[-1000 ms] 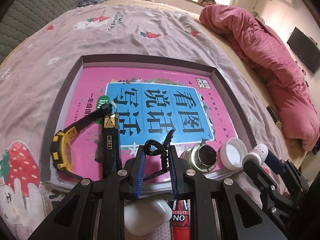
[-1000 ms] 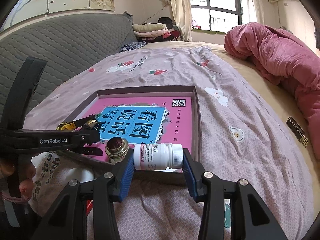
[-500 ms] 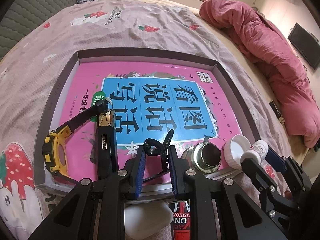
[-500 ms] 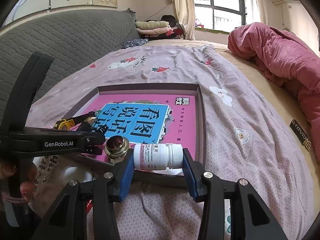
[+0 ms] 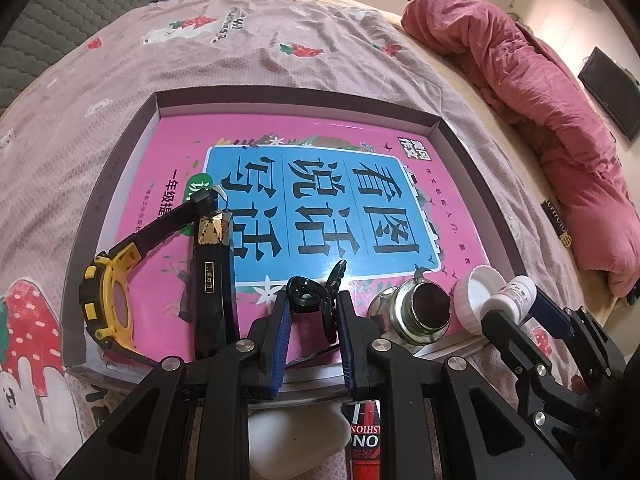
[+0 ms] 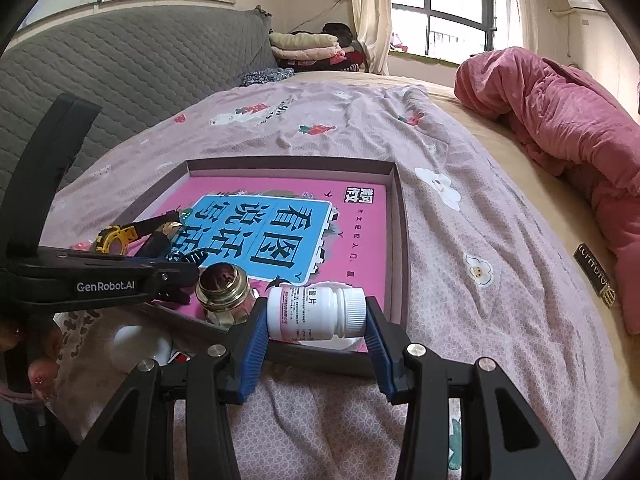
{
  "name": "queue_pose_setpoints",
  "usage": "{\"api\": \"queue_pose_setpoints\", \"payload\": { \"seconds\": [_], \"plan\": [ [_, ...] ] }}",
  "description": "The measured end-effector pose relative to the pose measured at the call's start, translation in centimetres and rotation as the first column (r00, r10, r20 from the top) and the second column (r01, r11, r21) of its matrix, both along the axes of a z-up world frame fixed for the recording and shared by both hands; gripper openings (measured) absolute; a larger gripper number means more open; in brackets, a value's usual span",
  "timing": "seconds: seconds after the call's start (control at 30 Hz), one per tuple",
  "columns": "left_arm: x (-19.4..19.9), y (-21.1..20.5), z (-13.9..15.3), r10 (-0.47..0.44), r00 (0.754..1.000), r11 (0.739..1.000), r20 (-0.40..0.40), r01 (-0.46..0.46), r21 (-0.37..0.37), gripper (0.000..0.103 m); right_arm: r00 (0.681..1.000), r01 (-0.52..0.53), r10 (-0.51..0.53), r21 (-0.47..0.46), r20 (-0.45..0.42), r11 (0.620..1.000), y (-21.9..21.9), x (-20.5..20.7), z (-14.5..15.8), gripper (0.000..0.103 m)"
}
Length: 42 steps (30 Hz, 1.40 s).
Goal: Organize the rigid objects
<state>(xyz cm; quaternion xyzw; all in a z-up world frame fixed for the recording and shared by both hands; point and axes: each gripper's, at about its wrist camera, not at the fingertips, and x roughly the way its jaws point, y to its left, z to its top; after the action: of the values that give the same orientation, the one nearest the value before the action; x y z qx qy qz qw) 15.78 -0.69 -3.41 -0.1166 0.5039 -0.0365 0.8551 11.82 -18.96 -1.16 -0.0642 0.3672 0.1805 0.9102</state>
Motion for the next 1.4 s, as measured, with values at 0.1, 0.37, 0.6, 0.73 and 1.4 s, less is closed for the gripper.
{"api": "queue_pose_setpoints", "payload": {
  "seconds": [0.1,0.37,0.6,0.73,1.4],
  "plan": [
    [0.0,0.0,0.0,0.001,1.0,1.0,-0.001,-0.001,-0.001,0.022,1.0,0.007,-0.007,0.003,-0.015,1.0,-0.1,0.3,-0.1,0.046],
    [-0.1,0.1,0.1,-0.002,1.0,1.0,-0.002,0.002,0.002,0.022,0.996,0.007,-0.008,-0.013,-0.083,1.0,-0.1,1.4,0.1,0.046],
    [-0.1,0.0,0.0,-0.004,1.0,1.0,-0.004,0.004,0.004,0.022,0.992,-0.001,-0.003,-0.034,-0.123,0.999,0.2,1.8,0.1,0.046],
    [-0.1,0.0,0.0,-0.004,1.0,1.0,-0.005,0.004,0.007,0.022,0.991,0.014,-0.017,-0.026,-0.135,1.0,0.1,1.9,0.1,0.046],
    [0.0,-0.1,-0.1,-0.004,1.0,1.0,-0.008,0.004,0.008,0.022,0.991,0.023,-0.029,-0.045,-0.133,0.999,0.3,2.2,0.1,0.046]
  ]
}}
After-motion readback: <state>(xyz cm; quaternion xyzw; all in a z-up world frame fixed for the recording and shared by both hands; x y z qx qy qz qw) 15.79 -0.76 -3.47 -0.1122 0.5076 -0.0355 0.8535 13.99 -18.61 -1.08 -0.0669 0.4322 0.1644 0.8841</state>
